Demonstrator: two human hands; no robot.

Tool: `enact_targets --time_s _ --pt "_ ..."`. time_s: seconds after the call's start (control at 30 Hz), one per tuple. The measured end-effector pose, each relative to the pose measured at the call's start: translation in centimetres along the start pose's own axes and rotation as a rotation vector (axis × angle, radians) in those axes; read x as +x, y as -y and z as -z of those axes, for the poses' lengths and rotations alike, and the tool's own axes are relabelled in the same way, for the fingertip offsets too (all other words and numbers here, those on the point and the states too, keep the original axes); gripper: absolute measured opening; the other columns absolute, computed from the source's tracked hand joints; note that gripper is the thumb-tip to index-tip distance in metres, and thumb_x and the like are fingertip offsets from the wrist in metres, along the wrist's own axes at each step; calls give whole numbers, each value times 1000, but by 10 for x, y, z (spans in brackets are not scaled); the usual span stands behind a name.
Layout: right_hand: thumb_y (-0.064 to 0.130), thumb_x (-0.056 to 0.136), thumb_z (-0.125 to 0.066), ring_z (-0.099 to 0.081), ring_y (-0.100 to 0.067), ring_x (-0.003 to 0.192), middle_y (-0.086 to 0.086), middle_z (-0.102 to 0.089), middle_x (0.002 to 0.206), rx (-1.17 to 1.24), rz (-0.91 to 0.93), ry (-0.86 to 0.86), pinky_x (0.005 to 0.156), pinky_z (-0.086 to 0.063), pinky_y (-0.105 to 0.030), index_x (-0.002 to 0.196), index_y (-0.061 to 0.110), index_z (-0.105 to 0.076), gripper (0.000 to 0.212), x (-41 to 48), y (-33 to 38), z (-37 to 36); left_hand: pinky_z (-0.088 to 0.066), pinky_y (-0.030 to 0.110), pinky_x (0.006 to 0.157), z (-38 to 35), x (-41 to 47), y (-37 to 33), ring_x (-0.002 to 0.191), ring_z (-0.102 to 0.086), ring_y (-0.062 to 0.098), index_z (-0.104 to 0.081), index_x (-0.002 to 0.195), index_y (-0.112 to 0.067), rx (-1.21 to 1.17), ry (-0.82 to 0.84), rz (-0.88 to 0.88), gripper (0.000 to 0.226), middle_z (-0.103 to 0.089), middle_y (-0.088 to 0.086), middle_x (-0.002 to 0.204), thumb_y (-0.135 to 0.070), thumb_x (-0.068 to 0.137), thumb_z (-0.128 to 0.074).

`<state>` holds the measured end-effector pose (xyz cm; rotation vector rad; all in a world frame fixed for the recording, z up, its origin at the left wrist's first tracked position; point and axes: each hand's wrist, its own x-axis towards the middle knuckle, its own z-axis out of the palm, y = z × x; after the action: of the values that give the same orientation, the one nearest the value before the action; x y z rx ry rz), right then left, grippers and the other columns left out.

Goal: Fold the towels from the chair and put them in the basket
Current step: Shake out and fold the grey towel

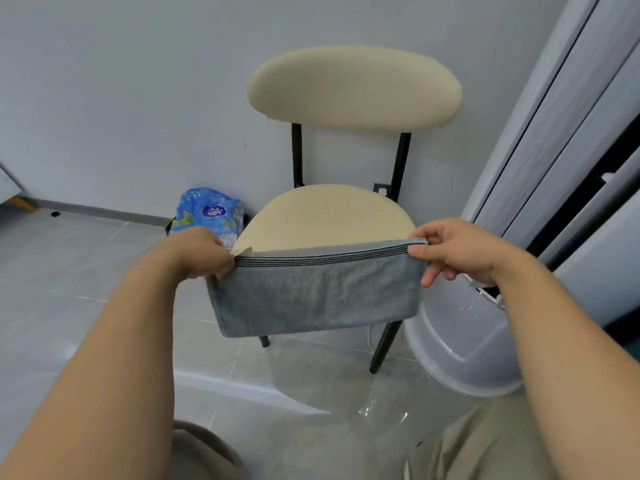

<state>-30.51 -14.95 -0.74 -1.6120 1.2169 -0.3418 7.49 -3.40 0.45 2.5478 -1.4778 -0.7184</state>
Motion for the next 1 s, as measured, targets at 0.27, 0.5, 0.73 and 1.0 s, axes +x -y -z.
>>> enact_targets --time_s 0.27,0.5,0.73,1.0 --pt "-13 90 -52 -72 -27 91 -12 -68 99 472 317 -429 87 -60 -36 89 10 -67 27 29 9 2 -57 34 71 -10 25 -30 76 -67 16 -64 78 -20 -596 -619 -235 13 -68 -11 75 -9 74 -58" --pt "25 87 -72 -62 -15 87 4 -72 86 222 16 -559 78 -50 -28 79 21 -70 9 74 -44 -15 -55 36 77 -66 61 -33 78 -65 20 -72 80 -19 -779 -263 -107 20 -74 1 88 -12 63 -65" --pt "-16 72 -59 -58 -27 93 -9 -61 96 229 -347 -478 87 -54 -47 81 21 -58 38 94 -70 -16 -53 34 64 -97 90 -29 71 -60 23 -61 78 -15 -1012 -61 231 26 -63 11 86 9 81 -70" --pt "-7 48 -35 -52 -27 87 -5 -54 104 330 -450 -284 72 -48 -33 96 26 -69 67 92 -48 -5 -49 29 60 -68 82 -47 73 -55 23 -70 106 -21 -1070 293 278 55 -56 8 98 8 70 -41"
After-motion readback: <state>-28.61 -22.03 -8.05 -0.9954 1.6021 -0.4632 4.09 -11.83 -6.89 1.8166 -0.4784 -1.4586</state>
